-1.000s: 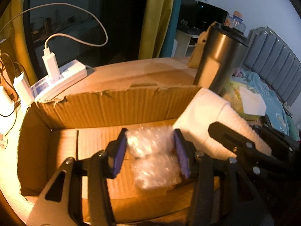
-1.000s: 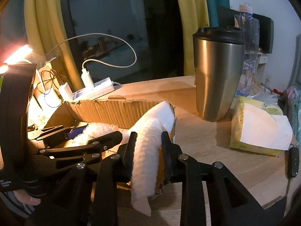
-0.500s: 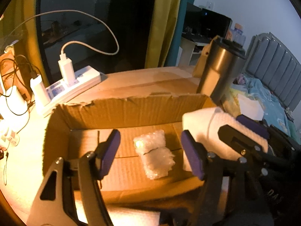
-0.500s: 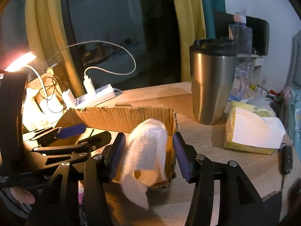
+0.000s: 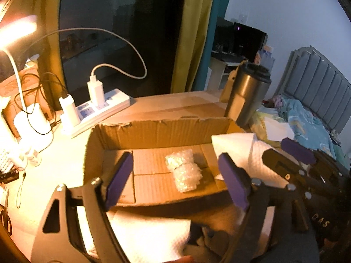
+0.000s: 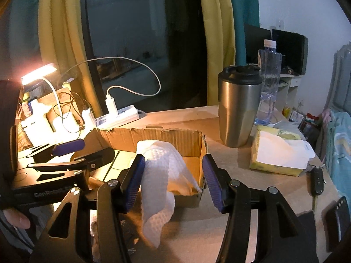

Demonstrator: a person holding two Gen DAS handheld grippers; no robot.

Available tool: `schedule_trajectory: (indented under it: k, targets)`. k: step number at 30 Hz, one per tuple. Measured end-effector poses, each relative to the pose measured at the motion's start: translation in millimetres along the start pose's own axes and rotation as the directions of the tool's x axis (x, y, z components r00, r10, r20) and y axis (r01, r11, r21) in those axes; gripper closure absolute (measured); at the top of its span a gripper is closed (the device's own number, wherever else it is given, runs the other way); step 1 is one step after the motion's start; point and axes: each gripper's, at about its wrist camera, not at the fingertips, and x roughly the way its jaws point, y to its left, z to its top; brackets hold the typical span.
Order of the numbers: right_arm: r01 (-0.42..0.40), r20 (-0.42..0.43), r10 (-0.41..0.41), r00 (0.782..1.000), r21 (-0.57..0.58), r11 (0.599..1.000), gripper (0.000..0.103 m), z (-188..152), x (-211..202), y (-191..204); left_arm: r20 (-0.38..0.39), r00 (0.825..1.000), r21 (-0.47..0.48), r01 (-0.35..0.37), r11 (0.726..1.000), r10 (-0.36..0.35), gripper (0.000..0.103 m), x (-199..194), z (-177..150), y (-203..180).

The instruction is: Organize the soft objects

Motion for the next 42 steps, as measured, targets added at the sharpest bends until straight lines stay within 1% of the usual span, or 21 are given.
schedule_trajectory:
  k: [10, 19, 30, 42]
  targets:
    - [0.021, 0.023, -0.02, 1.0, -0.013, 1.0, 0.046, -3.1, -25.3, 20.0, 0.054, 0.998, 0.002, 0.019, 1.0, -0.02, 0.022, -36.5, -3.9, 11.5]
    - [0.028, 0.038, -0.026, 0.999, -0.036, 0.999, 0.046, -8.6, -40.1, 43.9, 0.083, 0.996, -0.004, 0.028, 1.0, -0.027, 0.021, -63.7, -14.7, 26.8]
    - [0.025, 0.024, -0.023, 0.999, -0.066, 0.998, 0.046, -21.1, -48.7, 74.1, 0.088, 0.995, -0.018, 0.047, 0.999, -0.046, 0.021, -88.0, -34.0, 47.9]
    - [0.027, -0.018, -0.029, 0.999, -0.071, 0.997, 0.046, -43.7, -48.0, 87.5, 0.055, 0.997, -0.038, 0.053, 0.998, -0.051, 0.021, -91.3, -62.2, 63.2]
